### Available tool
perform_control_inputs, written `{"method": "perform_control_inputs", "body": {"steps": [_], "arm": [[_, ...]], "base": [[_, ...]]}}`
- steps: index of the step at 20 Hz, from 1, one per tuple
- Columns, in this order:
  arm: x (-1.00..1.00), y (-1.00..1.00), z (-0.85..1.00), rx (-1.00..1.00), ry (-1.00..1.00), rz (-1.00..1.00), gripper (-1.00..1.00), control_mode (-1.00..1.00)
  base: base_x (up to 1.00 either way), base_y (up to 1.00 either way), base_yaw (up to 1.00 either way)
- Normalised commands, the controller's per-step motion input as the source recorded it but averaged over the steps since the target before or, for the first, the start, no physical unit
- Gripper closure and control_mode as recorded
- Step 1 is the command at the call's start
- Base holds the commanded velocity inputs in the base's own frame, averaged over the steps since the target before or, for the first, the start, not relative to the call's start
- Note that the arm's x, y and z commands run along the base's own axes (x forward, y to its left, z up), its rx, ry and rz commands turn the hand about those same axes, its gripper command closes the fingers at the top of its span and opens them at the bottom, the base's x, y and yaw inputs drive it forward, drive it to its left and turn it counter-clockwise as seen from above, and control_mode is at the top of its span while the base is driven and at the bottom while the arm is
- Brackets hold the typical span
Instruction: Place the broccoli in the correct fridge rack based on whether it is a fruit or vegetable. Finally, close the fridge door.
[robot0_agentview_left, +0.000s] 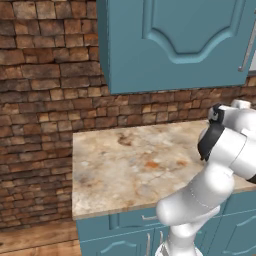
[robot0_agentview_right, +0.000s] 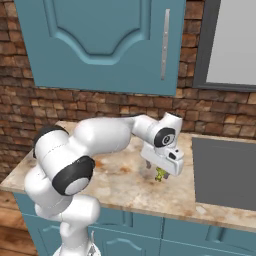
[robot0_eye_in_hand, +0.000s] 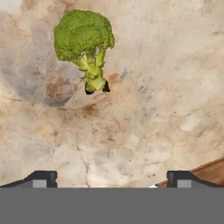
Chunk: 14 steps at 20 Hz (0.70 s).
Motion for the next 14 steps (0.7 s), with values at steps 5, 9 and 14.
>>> {"method": "perform_control_inputs", "body": {"steps": [5, 9, 14], "arm": [[0.39, 0.0, -0.33, -0.01, 0.0, 0.0, -1.0, -1.0], [0.34, 0.0, -0.26, -0.07, 0.0, 0.0, -1.0, -1.0], [0.31, 0.0, -0.29, -0.07, 0.0, 0.0, -1.0, -1.0]], "base": [[0.0, 0.0, 0.0], [0.0, 0.0, 0.0], [0.0, 0.0, 0.0]]}}
